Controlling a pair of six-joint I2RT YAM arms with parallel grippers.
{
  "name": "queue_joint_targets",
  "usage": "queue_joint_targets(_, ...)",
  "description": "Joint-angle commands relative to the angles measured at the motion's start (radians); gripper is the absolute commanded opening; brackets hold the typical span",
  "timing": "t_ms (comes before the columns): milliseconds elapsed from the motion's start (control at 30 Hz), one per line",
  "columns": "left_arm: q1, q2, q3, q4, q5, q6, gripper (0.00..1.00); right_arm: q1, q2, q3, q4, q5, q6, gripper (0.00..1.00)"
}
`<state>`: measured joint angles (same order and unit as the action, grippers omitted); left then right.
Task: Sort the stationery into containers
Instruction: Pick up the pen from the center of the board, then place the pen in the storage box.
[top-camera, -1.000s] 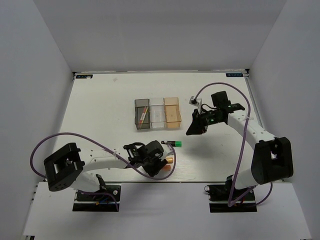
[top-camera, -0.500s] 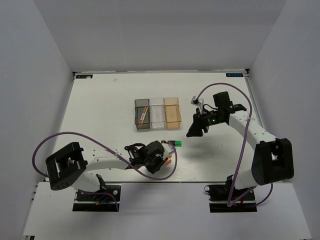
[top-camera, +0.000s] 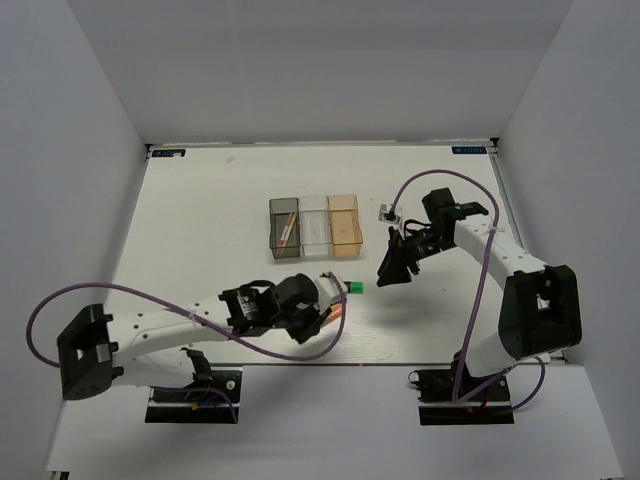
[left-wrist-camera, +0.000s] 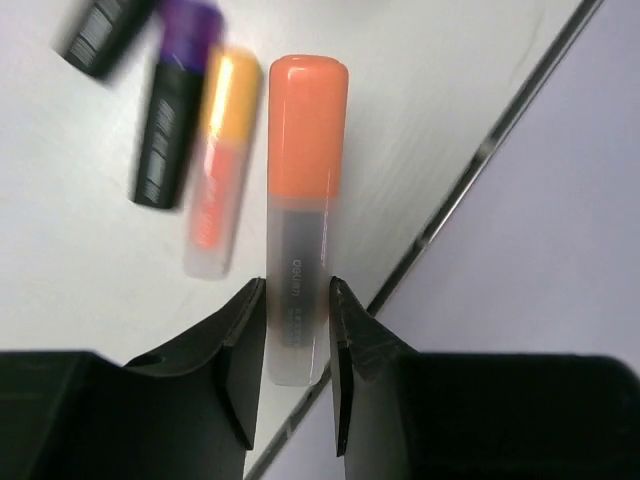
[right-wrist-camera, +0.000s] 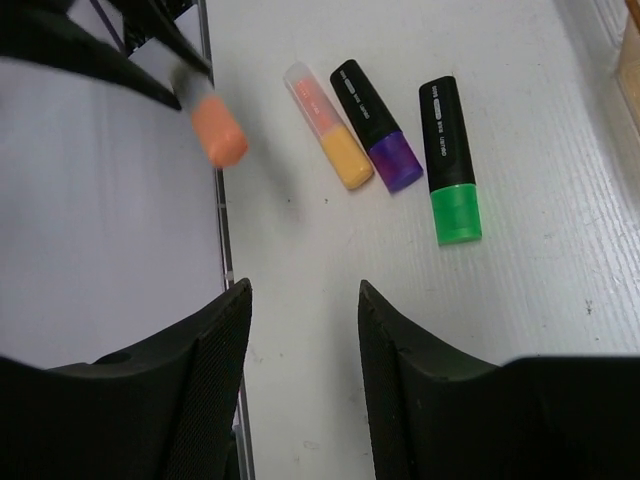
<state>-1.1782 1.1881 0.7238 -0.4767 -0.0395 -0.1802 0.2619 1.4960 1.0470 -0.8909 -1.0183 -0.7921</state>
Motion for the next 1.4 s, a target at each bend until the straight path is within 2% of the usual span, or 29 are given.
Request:
queue_joint_targets(0, 0.121, -0.067, 0.081, -0.028, 0.006, 0.018, 0.00, -0.006, 0.009, 0.036, -0.069, -0.049, -0.078, 0.50)
queue_joint_targets(133, 0.271, -0.067, 0.121, 0.048, 0.056, 0.002, 0.00, -0.001, 0.004, 0.021, -0.063, -0.036, -0.070, 0.50)
queue_joint_targets(233, 0.412, 0.016, 0.178, 0.124, 0.085, -0.042, 0.00, 0.000, -0.005, -0.001, -0.019, 0.000, -0.032, 0.50)
queue_joint_targets(333, 0.472, 0.140, 0.261, 0.200, 0.061, -0.097, 0.02, 0.002, -0.029, -0.016, 0.041, 0.052, 0.010, 0.50)
queue_joint_targets(467, 0.526, 0.354, 0.405, 0.276, 0.061, -0.157, 0.02, 0.005, -0.059, -0.033, 0.066, 0.073, 0.044, 0.47)
queue_joint_targets(600, 0.540, 0.507, 0.573, 0.256, 0.020, -0.168, 0.02, 0.005, -0.071, -0.045, 0.095, 0.101, 0.060, 0.47)
queue_joint_targets(700, 0.546, 0.599, 0.647, 0.233, -0.026, -0.169, 0.11, 0.002, -0.077, -0.051, 0.104, 0.122, 0.056, 0.49)
queue_joint_targets(800, 0.557, 0.669, 0.695, 0.217, -0.066, -0.177, 0.14, 0.005, -0.080, -0.056, 0.110, 0.133, 0.053, 0.51)
queue_joint_targets(867, 0.563, 0.683, 0.721, 0.207, -0.079, -0.180, 0.23, 0.005, -0.079, -0.056, 0.113, 0.133, 0.047, 0.52)
queue_joint_targets(900, 0.565, 0.702, 0.723, 0.201, -0.080, -0.180, 0.31, 0.007, -0.080, -0.056, 0.115, 0.135, 0.044, 0.55)
queue_joint_targets(967, 0.568, 0.706, 0.732, 0.191, -0.085, -0.177, 0.34, 0.008, -0.076, -0.054, 0.115, 0.138, 0.028, 0.58)
queue_joint_targets(1000, 0.568, 0.709, 0.735, 0.188, -0.086, -0.179, 0.44, 0.013, -0.074, -0.051, 0.113, 0.136, 0.024, 0.58)
queue_joint_targets(1033, 0.568, 0.706, 0.730, 0.190, -0.089, -0.176, 0.50, 0.016, -0.072, -0.051, 0.112, 0.135, -0.001, 0.60)
queue_joint_targets(1133, 0.571, 0.696, 0.730, 0.185, -0.094, -0.173, 0.51, 0.031, -0.068, -0.042, 0.106, 0.118, -0.038, 0.63)
queue_joint_targets(1233, 0.574, 0.662, 0.730, 0.173, -0.096, -0.166, 0.58, 0.060, -0.036, -0.012, 0.084, 0.101, -0.100, 0.63)
queue_joint_targets(1300, 0.568, 0.639, 0.718, 0.168, -0.089, -0.165, 0.59, 0.083, -0.022, 0.007, 0.053, 0.086, -0.157, 0.64)
queue_joint_targets(1367, 0.557, 0.563, 0.677, 0.174, -0.088, -0.156, 0.53, 0.114, 0.006, 0.022, 0.047, 0.084, -0.177, 0.62)
